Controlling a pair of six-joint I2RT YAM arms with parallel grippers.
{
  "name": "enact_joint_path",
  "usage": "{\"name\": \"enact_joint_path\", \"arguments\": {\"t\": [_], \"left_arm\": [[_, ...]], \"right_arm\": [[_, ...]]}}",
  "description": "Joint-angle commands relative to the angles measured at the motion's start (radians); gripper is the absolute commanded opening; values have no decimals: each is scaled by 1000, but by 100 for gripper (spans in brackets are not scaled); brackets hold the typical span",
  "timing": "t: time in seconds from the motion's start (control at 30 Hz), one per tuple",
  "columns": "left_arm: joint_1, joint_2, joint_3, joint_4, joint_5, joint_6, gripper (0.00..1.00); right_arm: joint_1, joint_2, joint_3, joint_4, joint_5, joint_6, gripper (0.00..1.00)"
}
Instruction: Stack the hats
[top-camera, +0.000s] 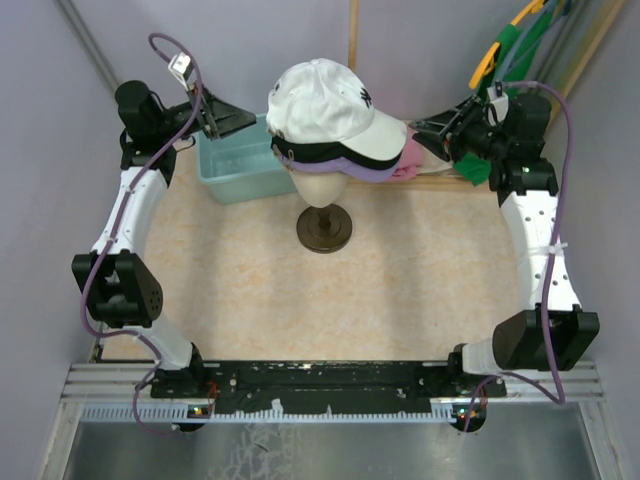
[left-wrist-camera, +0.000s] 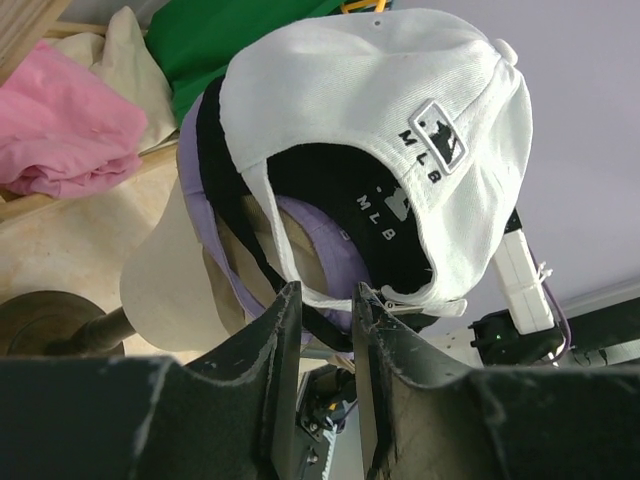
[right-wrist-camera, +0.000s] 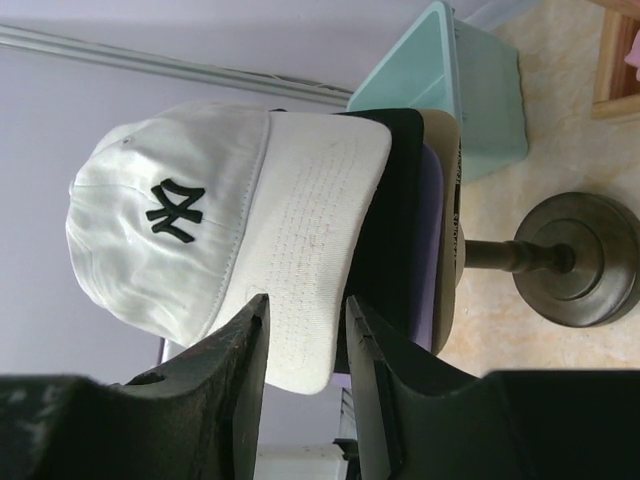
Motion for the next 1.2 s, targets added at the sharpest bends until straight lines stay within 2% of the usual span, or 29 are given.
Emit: {"name": "enact_joint_path", "arguments": {"t": [0.0, 0.1, 0.13, 0.2, 0.3, 0.4, 0.47, 0.5, 0.53, 0.6, 0.63, 0.67, 0.7, 0.8, 0.9, 1.0, 1.03, 1.07, 1.1, 1.17], "left_arm": [[-3, -20, 5, -32, 4, 68, 32], [-2, -31, 52, -248, -75, 291, 32], [-1, -50, 60, -370, -145, 386, 32], [-2, -117, 2, -445, -323, 530, 35], [-2, -244, -220, -337, -524, 612, 39], [-2, -343, -413, -235, -619, 641, 43], [-2, -393, -504, -198, -647, 664, 45], [0, -413, -533, -190, -660, 670, 49], [0, -435, -561, -175, -674, 673, 52], [-2, -479, -625, -133, -698, 657, 96], [-2, -510, -656, -110, -715, 650, 99], [-1, -532, -686, -105, -729, 645, 99], [-2, -556, -706, -108, -752, 639, 99], [-4, -622, -743, -161, -827, 685, 99], [-5, -638, -725, -282, -979, 746, 99], [-3, -628, -735, -341, -1121, 679, 100], [-3, -627, -763, -291, -1108, 693, 100], [-3, -626, -814, -207, -1057, 777, 100], [-5, -622, -884, -88, -997, 873, 99], [-2, -595, -1024, 103, -972, 944, 99]], "right_arm": [[-2, -50, -9, 47, -15, -5, 35], [-2, -51, 63, -108, 24, -127, 36], [-2, -52, 94, -194, 76, -223, 37], [-2, -69, 116, -333, 142, -362, 39], [-3, -161, 10, -389, 206, -458, 39], [-2, -284, -154, -364, 235, -503, 40], [0, -350, -233, -373, 259, -549, 46], [6, -380, -264, -384, 280, -566, 53], [18, -408, -296, -384, 297, -586, 59], [36, -471, -370, -395, 330, -604, 76], [42, -498, -402, -400, 343, -610, 92], [45, -522, -432, -404, 362, -623, 98], [48, -542, -454, -414, 379, -636, 99], [55, -579, -488, -451, 406, -676, 99], [66, -596, -483, -478, 437, -696, 99], [77, -608, -480, -470, 425, -694, 99], [79, -609, -481, -463, 412, -690, 99], [81, -608, -484, -456, 401, -685, 99], [83, -605, -488, -450, 391, -684, 99], [87, -602, -493, -442, 392, -686, 99]]}}
